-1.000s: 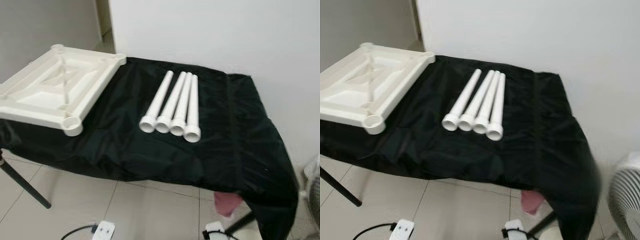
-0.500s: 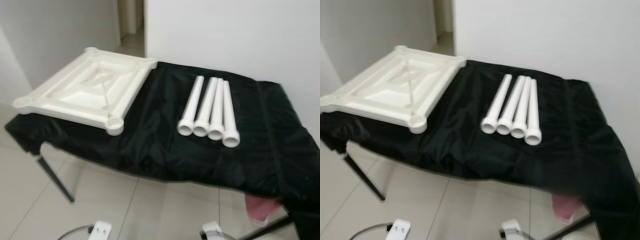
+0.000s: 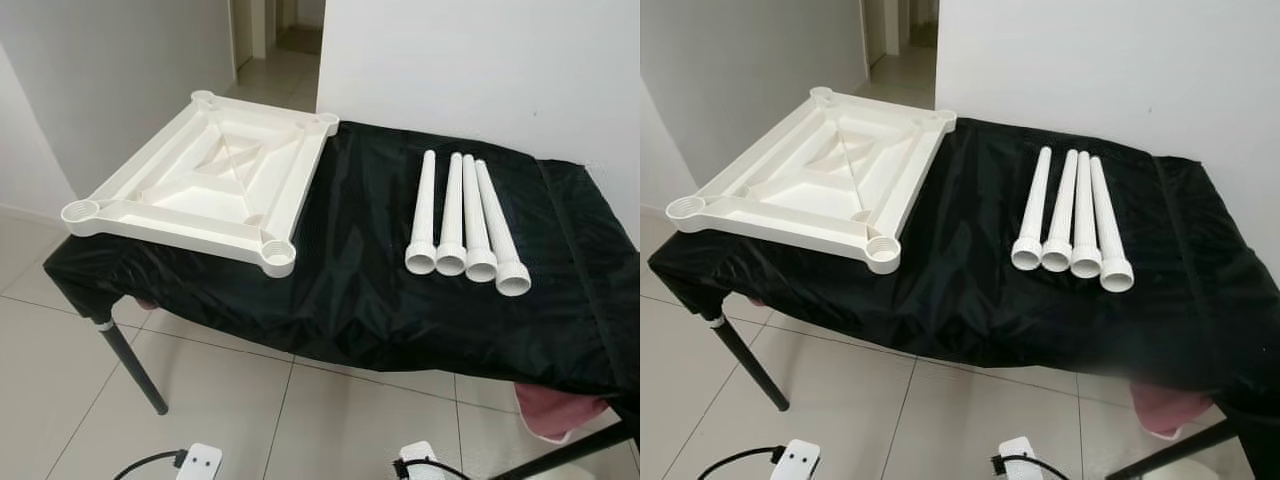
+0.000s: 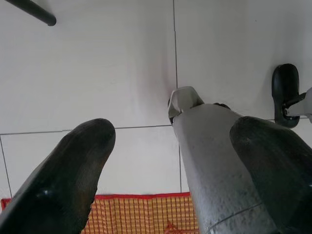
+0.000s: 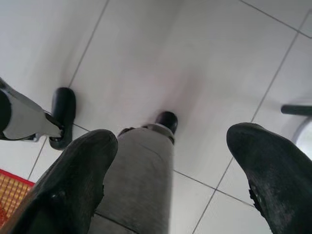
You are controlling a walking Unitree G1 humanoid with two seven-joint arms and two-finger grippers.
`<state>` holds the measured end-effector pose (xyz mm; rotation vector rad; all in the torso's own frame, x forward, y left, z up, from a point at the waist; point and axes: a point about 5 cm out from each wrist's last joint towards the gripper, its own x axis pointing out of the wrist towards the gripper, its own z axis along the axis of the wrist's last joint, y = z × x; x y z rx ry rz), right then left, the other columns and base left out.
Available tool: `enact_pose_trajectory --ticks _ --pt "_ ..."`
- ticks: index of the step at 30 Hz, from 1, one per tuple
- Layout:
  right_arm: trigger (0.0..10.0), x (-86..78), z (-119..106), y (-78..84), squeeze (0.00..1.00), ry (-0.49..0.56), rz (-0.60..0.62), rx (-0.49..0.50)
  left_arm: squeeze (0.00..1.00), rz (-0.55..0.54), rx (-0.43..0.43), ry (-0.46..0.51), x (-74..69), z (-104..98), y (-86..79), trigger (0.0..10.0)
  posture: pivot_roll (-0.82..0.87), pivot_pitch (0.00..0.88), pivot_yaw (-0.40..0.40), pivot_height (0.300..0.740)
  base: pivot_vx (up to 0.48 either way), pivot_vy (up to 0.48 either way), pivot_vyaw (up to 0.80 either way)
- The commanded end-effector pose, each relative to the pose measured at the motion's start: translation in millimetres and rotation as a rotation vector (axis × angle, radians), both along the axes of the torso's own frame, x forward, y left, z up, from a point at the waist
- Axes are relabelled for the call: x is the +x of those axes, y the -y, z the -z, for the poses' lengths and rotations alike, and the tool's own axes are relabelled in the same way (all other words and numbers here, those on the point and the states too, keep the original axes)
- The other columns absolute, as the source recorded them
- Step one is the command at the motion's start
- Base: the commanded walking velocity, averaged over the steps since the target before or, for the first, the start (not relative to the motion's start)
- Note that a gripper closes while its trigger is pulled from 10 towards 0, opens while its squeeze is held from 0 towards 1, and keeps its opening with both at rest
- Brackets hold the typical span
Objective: Building children table
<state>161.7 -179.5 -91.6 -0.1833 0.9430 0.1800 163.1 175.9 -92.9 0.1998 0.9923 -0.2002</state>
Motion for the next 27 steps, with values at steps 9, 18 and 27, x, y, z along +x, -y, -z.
enact_pose_trajectory --ticks 9,18,27 --pt "10.0 -4.8 2 2.5 0.0 -0.02 0.009 -0.007 0.0 -0.001 0.019 -0.006 -4.1 2 1.6 10.0 0.0 0.0 -0.011 0.74 0.0 0.0 0.0" --pt "10.0 -3.7 1 5.1 0.8 -0.007 0.015 0.015 0.0 0.018 -0.014 0.03 -0.1 -1 1.5 10.0 0.0 0.0 -0.014 0.74 0.0 0.0 0.0" --pt "10.0 32.9 -24 10.2 0.0 0.216 -0.008 0.102 0.0 0.188 -0.086 0.194 25.1 -19 5.9 10.0 -0.01 0.0 -0.011 0.74 0.0 0.0 0.0"
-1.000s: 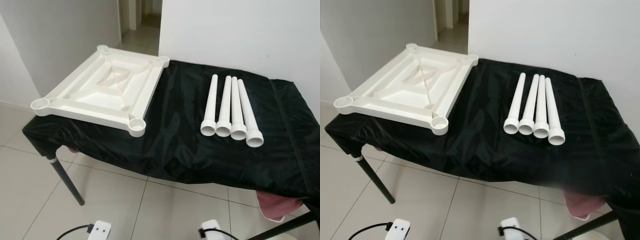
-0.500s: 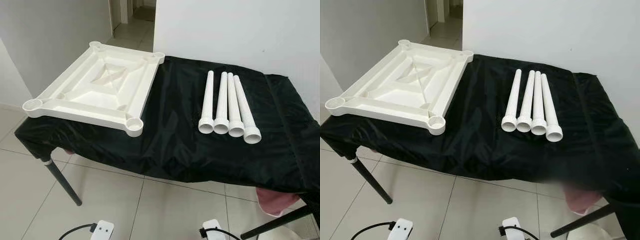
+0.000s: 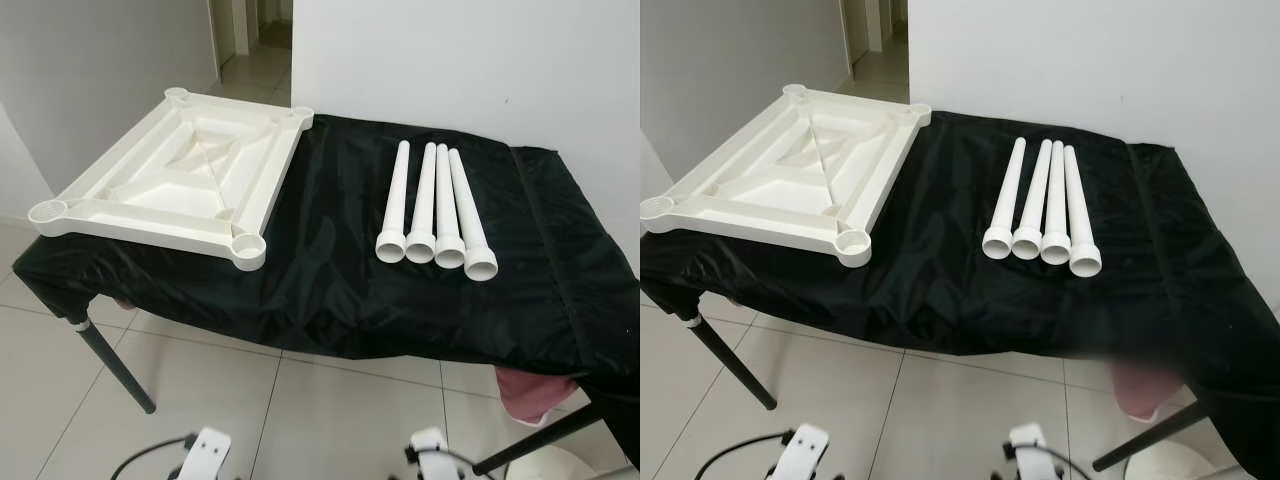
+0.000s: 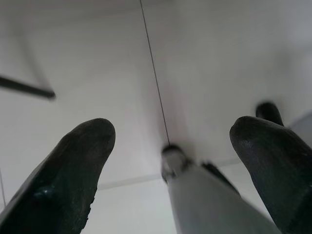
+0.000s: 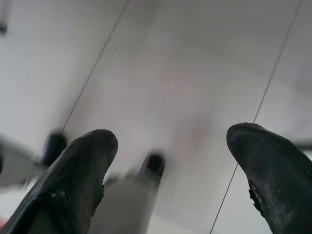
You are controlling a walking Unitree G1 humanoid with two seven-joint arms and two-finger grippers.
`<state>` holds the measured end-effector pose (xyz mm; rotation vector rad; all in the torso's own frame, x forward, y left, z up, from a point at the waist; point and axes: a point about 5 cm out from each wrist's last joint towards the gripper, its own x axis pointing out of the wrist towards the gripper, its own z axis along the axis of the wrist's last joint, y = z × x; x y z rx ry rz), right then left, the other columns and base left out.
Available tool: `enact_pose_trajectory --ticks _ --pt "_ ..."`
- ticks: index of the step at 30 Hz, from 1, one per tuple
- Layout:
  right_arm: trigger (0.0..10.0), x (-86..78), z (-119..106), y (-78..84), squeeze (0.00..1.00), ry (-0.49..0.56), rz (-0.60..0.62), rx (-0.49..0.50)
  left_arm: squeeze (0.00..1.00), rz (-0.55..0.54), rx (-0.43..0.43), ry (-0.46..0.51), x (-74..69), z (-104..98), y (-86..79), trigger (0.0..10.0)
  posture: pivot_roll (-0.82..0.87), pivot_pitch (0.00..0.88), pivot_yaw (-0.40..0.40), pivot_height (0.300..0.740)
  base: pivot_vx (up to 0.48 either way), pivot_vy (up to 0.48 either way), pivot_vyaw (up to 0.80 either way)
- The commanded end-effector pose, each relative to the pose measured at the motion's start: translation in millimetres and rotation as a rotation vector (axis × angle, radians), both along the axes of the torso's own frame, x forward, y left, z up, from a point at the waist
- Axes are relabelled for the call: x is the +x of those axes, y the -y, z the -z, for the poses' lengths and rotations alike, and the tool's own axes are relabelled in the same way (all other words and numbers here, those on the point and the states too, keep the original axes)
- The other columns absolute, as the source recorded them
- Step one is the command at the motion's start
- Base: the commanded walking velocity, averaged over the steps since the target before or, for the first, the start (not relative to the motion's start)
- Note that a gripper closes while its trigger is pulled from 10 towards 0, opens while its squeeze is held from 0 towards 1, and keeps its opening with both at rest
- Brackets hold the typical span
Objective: Building children table
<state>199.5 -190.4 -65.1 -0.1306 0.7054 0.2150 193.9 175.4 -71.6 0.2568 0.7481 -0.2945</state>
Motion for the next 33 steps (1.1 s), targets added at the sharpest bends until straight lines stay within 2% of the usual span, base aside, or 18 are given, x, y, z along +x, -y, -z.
enact_pose_trajectory --ticks 1,3,4,5,8,11,15,18,19,22,24,25,28,29,30,31,32,33 --pt "10.0 -0.4 -1 -1.5 0.0 0.022 -0.006 0.033 0.0 0.097 -0.065 -0.009 -2.4 -1 6.3 10.0 -0.01 0.0 -0.012 0.74 0.0 0.0 0.0" --pt "10.0 7.4 -10 -4.1 0.0 0.095 -0.053 0.068 0.0 0.113 -0.115 0.063 6.6 -9 9.2 10.0 -0.01 0.0 -0.016 0.74 0.0 0.0 0.0" --pt "10.0 7.4 -10 -4.1 0.0 0.095 -0.053 0.068 0.0 0.113 -0.115 0.063 6.6 -9 9.2 10.0 -0.01 0.0 -0.016 0.74 0.0 0.0 0.0" --pt "10.0 12.3 -16 -6.7 0.0 0.146 -0.1 0.088 0.0 0.131 -0.189 0.124 13.2 -17 15.3 10.0 -0.02 0.0 -0.016 0.74 0.0 0.0 0.0" --pt "10.0 19.2 -30 -13.7 0.0 0.251 -0.232 0.121 0.0 0.255 -0.274 0.239 17.0 -33 28.2 10.0 -0.02 0.0 -0.013 0.74 0.0 0.0 0.0" --pt "10.0 21.1 -40 -14.8 0.0 0.315 -0.302 0.149 0.0 0.322 -0.307 0.292 14.3 -42 31.6 10.0 -0.02 0.0 -0.011 0.74 0.0 0.0 0.0" --pt "10.0 22.1 -46 -12.9 0.0 0.339 -0.335 0.167 0.0 0.348 -0.331 0.329 15.2 -50 32.6 10.0 -0.02 0.0 -0.01 0.74 0.0 0.0 0.0" --pt "10.0 21.8 -63 -5.9 0.0 0.36 -0.427 0.255 0.0 0.458 -0.358 0.387 18.3 -75 33.3 10.0 -0.02 0.004 -0.007 0.74 0.0 0.0 0.0" --pt "10.0 21.8 -63 -5.9 0.0 0.36 -0.427 0.255 0.0 0.458 -0.358 0.387 18.3 -75 33.3 10.0 -0.02 0.004 -0.007 0.74 0.0 0.0 0.0" --pt "10.0 12.3 -82 -4.2 0.0 0.357 -0.605 0.313 0.0 0.587 -0.374 0.43 17.4 -103 38.0 10.0 -0.02 0.02 0.002 0.74 0.0 0.0 0.0" --pt "10.0 12.3 -82 -4.2 0.0 0.357 -0.605 0.313 0.0 0.587 -0.374 0.43 17.4 -103 38.0 10.0 -0.02 0.02 0.002 0.74 0.0 0.0 0.0" --pt "10.0 12.2 -91 -5.6 0.0 0.366 -0.652 0.331 0.0 0.607 -0.362 0.47 21.0 -115 40.8 10.0 -0.02 0.029 0.008 0.74 0.0 0.0 0.0" --pt "10.0 12.1 -100 -7.3 0.0 0.371 -0.685 0.361 0.0 0.618 -0.366 0.498 23.3 -126 43.4 10.0 -0.02 0.032 0.016 0.74 0.0 0.0 0.0" --pt "10.0 14.2 -115 -10.8 0.0 0.392 -0.719 0.399 0.0 0.646 -0.382 0.533 25.8 -142 47.6 10.0 -0.03 0.033 0.019 0.74 0.0 0.0 0.0" --pt "10.0 14.2 -115 -10.8 0.0 0.392 -0.719 0.399 0.0 0.646 -0.382 0.533 25.8 -142 47.6 10.0 -0.03 0.033 0.019 0.74 0.0 0.0 0.0" --pt "10.0 16.1 -129 -15.6 0.0 0.432 -0.753 0.408 0.0 0.67 -0.403 0.57 27.1 -158 51.5 10.0 -0.03 0.036 0.023 0.74 0.0 0.0 0.0" --pt "10.0 16.1 -129 -15.6 0.0 0.432 -0.753 0.408 0.0 0.67 -0.403 0.57 27.1 -158 51.5 10.0 -0.03 0.036 0.023 0.74 0.0 0.0 0.0" --pt "10.0 17.2 -138 -19.3 0.0 0.455 -0.769 0.415 0.0 0.679 -0.424 0.591 27.4 -169 53.6 10.0 -0.03 0.037 0.023 0.74 0.0 0.0 0.0"
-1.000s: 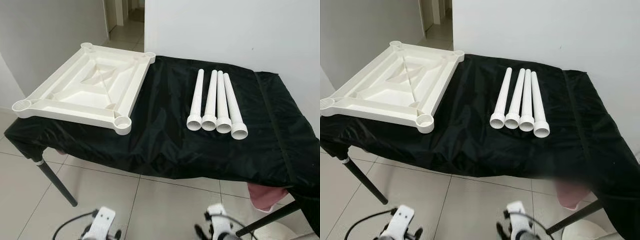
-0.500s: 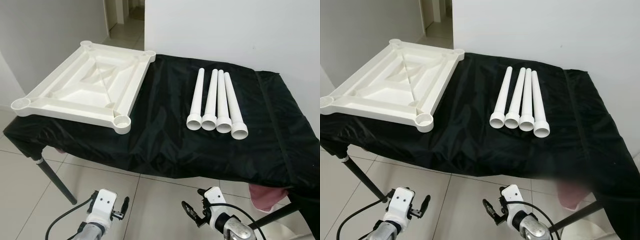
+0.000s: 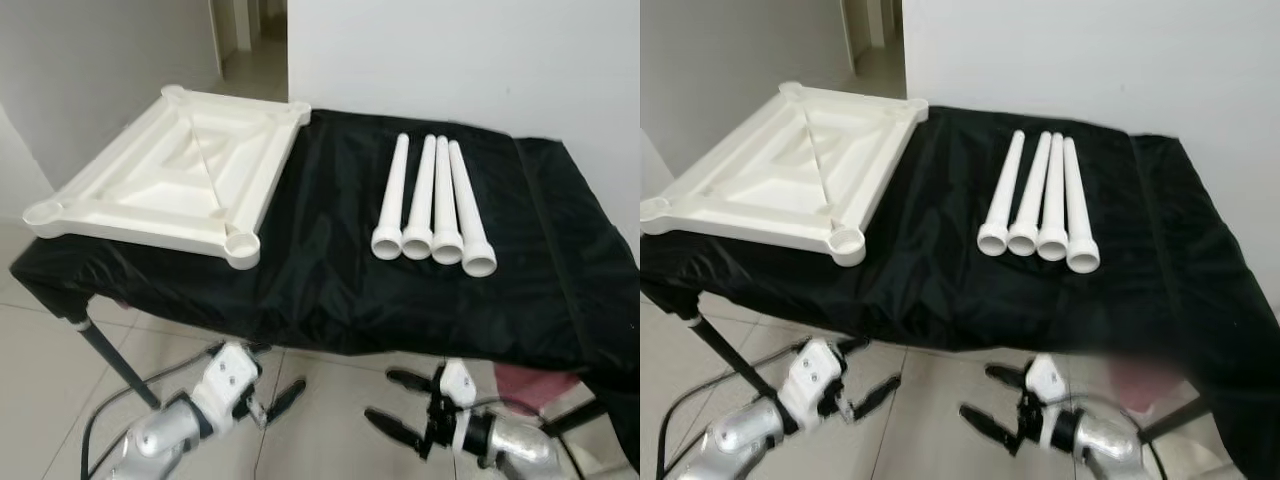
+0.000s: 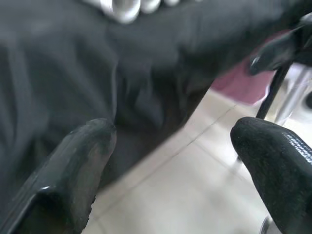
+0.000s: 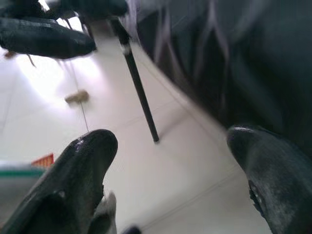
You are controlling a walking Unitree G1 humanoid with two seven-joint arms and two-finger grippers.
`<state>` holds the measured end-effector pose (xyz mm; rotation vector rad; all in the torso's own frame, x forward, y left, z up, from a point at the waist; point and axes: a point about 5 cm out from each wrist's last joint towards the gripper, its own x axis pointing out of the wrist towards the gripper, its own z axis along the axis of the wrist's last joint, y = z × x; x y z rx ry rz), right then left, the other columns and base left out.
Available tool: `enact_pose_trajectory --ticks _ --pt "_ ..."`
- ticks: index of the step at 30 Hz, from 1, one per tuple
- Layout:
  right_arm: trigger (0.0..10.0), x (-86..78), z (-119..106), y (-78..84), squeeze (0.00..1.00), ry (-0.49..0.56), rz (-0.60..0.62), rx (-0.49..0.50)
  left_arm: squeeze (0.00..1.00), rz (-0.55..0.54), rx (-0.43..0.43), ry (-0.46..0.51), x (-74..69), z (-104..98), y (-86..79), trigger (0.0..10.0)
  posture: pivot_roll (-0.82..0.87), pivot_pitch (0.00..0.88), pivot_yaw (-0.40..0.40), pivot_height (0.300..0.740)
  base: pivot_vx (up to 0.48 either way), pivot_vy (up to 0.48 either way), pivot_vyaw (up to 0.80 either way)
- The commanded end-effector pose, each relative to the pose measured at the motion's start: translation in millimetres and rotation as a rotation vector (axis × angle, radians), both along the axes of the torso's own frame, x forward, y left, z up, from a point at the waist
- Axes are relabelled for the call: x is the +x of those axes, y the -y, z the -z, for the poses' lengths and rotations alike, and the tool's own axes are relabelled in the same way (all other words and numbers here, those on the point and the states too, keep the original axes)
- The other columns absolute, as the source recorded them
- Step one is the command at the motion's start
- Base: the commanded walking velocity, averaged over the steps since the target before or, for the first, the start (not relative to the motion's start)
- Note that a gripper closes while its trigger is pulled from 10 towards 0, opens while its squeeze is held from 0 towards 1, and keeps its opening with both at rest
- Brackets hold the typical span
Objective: Building children table
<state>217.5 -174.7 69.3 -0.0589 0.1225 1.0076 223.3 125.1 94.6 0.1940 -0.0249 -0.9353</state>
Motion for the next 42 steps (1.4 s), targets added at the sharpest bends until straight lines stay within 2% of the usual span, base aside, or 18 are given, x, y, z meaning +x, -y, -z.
enact_pose_trajectory --ticks 1,6,8,10,14,18,22,23,24,25,28,29,30,32,36,38,40,42 --pt "10.0 -0.8 -4 -3.5 0.0 -0.003 -0.018 0.016 0.0 0.024 -0.015 -0.017 -2.1 -3 3.3 10.0 -0.03 0.037 0.023 0.74 0.0 0.0 0.0" --pt "10.0 15.0 -40 -9.6 0.0 0.119 0.039 0.089 0.0 -0.023 -0.19 -0.006 9.4 -46 2.6 10.0 -0.02 0.031 0.023 0.74 0.0 0.0 0.0" --pt "10.0 36.5 -68 -8.9 0.0 0.202 0.183 0.22 0.0 -0.075 -0.29 0.014 21.5 -69 0.3 10.0 -0.02 0.024 0.018 0.74 0.0 0.0 0.0" --pt "10.0 36.5 -68 -8.9 0.0 0.202 0.183 0.22 0.0 -0.075 -0.29 0.014 21.5 -69 0.3 10.0 -0.02 0.024 0.018 0.74 0.0 0.0 0.0" --pt "10.0 67.7 -100 -0.9 0.0 0.229 0.493 0.44 0.0 -0.217 -0.374 0.031 39.1 -88 -6.3 10.0 -0.02 0.02 0.014 0.74 0.0 0.0 0.0" --pt "10.0 76.1 -107 0.0 0.0 0.239 0.627 0.467 0.0 -0.321 -0.397 0.06 49.7 -95 -9.6 10.0 -0.02 0.023 0.013 0.74 0.0 0.0 0.0" --pt "10.0 79.6 -111 -1.3 0.0 0.282 0.704 0.427 0.0 -0.33 -0.368 0.046 51.4 -90 -8.6 10.0 -0.03 0.021 0.012 0.74 0.0 0.0 0.0" --pt "10.0 80.6 -109 -1.0 0.0 0.283 0.717 0.388 0.0 -0.269 -0.279 0.023 43.6 -79 -10.8 10.0 -0.03 0.02 0.014 0.74 0.0 0.0 0.0" --pt "10.0 80.6 -109 -1.0 0.0 0.283 0.717 0.388 0.0 -0.269 -0.279 0.023 43.6 -79 -10.8 10.0 -0.03 0.02 0.014 0.74 0.0 0.0 0.0" --pt "10.0 80.6 -106 -0.9 0.0 0.281 0.714 0.352 0.0 -0.197 -0.164 0.027 34.9 -70 -13.4 10.0 -0.03 0.02 0.014 0.74 0.0 0.0 0.0" --pt "10.0 80.7 -106 -0.9 0.0 0.276 0.718 0.342 0.0 -0.172 -0.115 0.032 31.5 -68 -14.7 10.0 -0.03 0.02 0.014 0.74 0.0 0.0 0.0" --pt "10.0 81.4 -105 -0.6 0.0 0.279 0.721 0.312 0.0 -0.194 0.024 0.043 34.1 -62 -33.4 10.0 -0.03 0.017 0.024 0.74 0.0 0.0 0.0" --pt "10.0 81.4 -105 -0.6 0.0 0.279 0.721 0.312 0.0 -0.194 0.024 0.043 34.1 -62 -33.4 10.0 -0.03 0.017 0.024 0.74 0.0 0.0 0.0" --pt "10.0 82.1 -105 -2.0 0.0 0.27 0.734 0.319 0.0 -0.294 0.134 0.087 47.7 -62 -56.0 10.0 -0.04 0.015 0.026 0.74 0.0 0.0 0.0" --pt "10.0 82.7 -106 -2.8 0.0 0.27 0.75 0.317 0.0 -0.39 0.122 0.108 58.1 -67 -64.2 10.0 -0.04 0.005 0.032 0.74 0.0 0.0 0.0" --pt "10.0 83.3 -106 -4.2 0.0 0.271 0.776 0.324 0.0 -0.574 0.014 0.123 76.5 -79 -73.5 10.0 -0.04 0.0 0.035 0.74 0.0 0.0 0.0" --pt "10.0 83.3 -106 -4.2 0.0 0.271 0.776 0.324 0.0 -0.574 0.014 0.123 76.5 -79 -73.5 10.0 -0.04 0.0 0.035 0.74 0.0 0.0 0.0" --pt "10.0 84.3 -106 -4.7 0.0 0.299 0.814 0.298 0.0 -0.673 -0.139 0.12 86.2 -92 -72.9 10.0 -0.05 0.0 0.038 0.74 0.0 0.0 0.0"
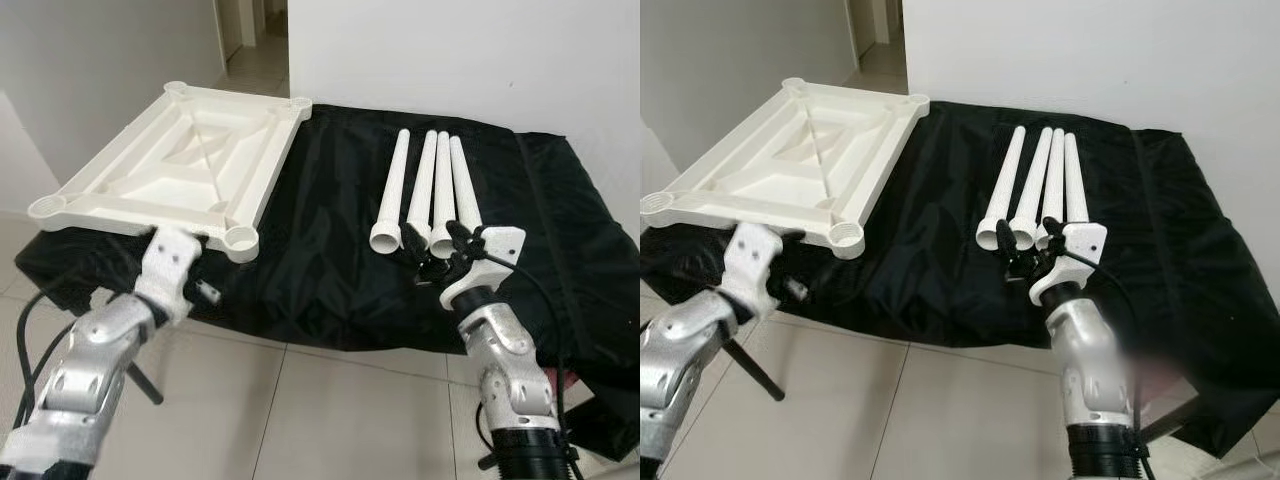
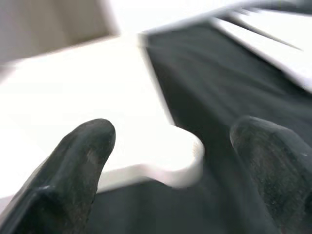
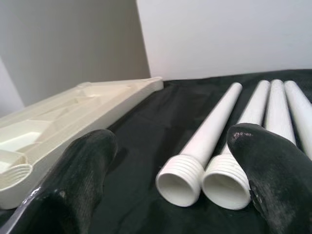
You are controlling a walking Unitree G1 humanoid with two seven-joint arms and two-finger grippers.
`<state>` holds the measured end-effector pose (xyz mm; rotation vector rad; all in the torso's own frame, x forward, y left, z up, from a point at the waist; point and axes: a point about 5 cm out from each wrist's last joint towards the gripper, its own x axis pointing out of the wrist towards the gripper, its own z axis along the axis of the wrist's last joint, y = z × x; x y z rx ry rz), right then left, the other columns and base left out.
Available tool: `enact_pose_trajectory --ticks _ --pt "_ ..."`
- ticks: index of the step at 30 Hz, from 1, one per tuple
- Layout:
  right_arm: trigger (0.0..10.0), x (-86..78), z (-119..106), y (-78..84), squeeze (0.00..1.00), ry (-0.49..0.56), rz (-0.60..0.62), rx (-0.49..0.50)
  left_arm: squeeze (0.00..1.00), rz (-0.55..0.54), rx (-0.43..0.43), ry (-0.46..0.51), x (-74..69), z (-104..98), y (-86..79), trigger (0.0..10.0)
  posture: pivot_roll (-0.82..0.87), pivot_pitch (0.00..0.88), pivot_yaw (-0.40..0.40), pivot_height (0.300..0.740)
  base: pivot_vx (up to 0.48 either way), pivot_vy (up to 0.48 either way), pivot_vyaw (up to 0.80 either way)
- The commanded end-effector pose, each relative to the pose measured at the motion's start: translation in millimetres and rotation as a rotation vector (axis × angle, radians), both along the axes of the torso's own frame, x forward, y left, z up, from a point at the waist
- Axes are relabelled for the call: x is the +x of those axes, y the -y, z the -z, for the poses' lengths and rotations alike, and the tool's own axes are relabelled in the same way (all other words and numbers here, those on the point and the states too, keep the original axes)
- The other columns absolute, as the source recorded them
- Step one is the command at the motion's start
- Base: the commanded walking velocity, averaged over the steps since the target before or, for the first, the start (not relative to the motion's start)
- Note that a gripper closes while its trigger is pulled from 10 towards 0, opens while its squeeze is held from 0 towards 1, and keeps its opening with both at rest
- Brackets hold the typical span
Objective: Building children table
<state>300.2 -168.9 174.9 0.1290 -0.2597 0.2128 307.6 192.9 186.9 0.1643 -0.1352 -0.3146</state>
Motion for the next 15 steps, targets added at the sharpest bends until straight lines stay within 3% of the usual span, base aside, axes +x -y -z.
enact_pose_trajectory --ticks 1,2,6,10,11,12,15 --pt "10.0 1.5 -1 1.0 0.0 0.005 0.027 -0.017 0.0 -0.063 -0.051 -0.011 1.9 0 -5.0 10.0 -0.05 0.0 0.038 0.74 0.0 0.0 0.0" --pt "10.0 2.0 -1 1.9 0.0 0.013 0.069 -0.029 0.0 -0.084 -0.113 0.018 2.6 -4 -1.5 10.0 -0.05 0.0 0.043 0.74 0.0 0.0 0.0" --pt "10.0 1.7 -2 2.5 0.0 0.027 0.1 -0.044 0.0 -0.093 -0.128 0.034 1.3 -5 2.9 10.0 -0.05 0.0 0.045 0.74 0.0 0.0 0.0" --pt "10.0 -3.8 2 1.6 0.0 0.044 0.162 -0.075 0.0 -0.12 -0.198 0.044 -4.5 1 11.9 10.0 -0.06 0.0 0.046 0.74 0.0 0.0 0.0" --pt "10.0 -7.3 10 -1.2 0.0 0.027 0.167 -0.061 0.0 -0.134 -0.27 0.03 -7.5 10 14.9 10.0 -0.05 0.0 0.038 0.74 0.0 0.0 0.0" --pt "10.0 -9.0 17 -4.2 0.0 0.001 0.164 -0.051 0.0 -0.174 -0.277 0.002 -9.1 23 14.7 10.0 -0.05 0.0 0.036 0.74 0.0 0.0 0.0" --pt "10.0 -9.8 19 -7.1 0.0 -0.003 0.152 -0.058 0.0 -0.191 -0.289 -0.02 -10.6 31 14.9 10.0 -0.05 0.0 0.031 0.74 0.0 0.0 0.0"
